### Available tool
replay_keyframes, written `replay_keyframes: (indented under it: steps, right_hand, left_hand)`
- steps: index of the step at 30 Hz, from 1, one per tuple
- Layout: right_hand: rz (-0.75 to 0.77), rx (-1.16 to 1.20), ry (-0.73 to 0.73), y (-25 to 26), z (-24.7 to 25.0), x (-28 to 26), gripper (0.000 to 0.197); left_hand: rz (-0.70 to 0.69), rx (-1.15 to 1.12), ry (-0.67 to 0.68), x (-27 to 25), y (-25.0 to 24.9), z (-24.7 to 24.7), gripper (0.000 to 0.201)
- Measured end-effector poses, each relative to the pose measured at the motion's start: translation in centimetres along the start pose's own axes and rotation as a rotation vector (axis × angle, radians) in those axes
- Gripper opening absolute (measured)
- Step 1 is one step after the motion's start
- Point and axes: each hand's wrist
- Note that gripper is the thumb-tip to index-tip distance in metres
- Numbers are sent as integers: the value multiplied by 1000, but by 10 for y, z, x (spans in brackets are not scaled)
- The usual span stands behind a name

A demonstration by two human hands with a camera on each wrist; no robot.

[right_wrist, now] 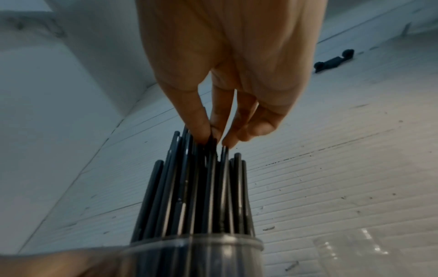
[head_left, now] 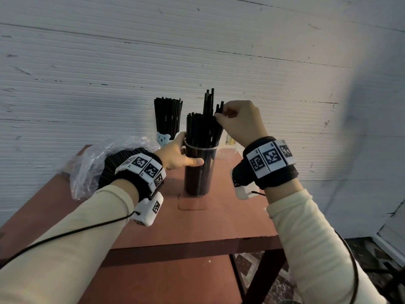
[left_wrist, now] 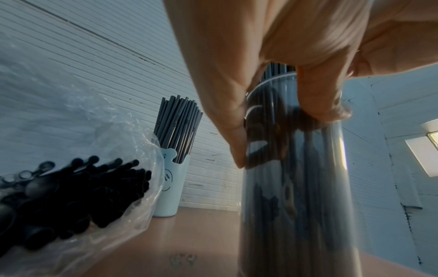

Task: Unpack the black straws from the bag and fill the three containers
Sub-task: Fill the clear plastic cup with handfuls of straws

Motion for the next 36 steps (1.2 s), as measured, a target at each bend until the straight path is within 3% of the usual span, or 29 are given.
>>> replay_keyframes:
  steps: [5,9,14,17,20,31,36]
  right_hand:
    - [34,73,-1,0,-8,-3,7]
    - [114,231,-81,-2,-11,-12,33]
    - [162,280,-136,-8,-20,-8,20]
    - [165,304,-123,-8,-21,-5,22]
    - [138,345,-112,-8,-20,-3,26]
    - [194,180,-89,-12,-13,-1,9]
    - [241,219,-128,-16,-17,-6,18]
  left_hand:
    - [-5,8,13,1,1,1,84]
    - [-8,-7,26,0,2,2,86]
    - [-3,-31,46,0,1,3,85]
    - [-6,-30,47,-1,0,3,95]
    - [-7,-47,46,-2,0,3,88]
    - [-26,-64,59,-1,-1,3,82]
    - [-28,-34,102,0,-1,6,80]
Point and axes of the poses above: each hand's wrist, its own x-axis towards the middle knuckle, its own z-axis out of the back of the hand, y = z × x, and after that the axes turned 5 degrees about -z, right-handed
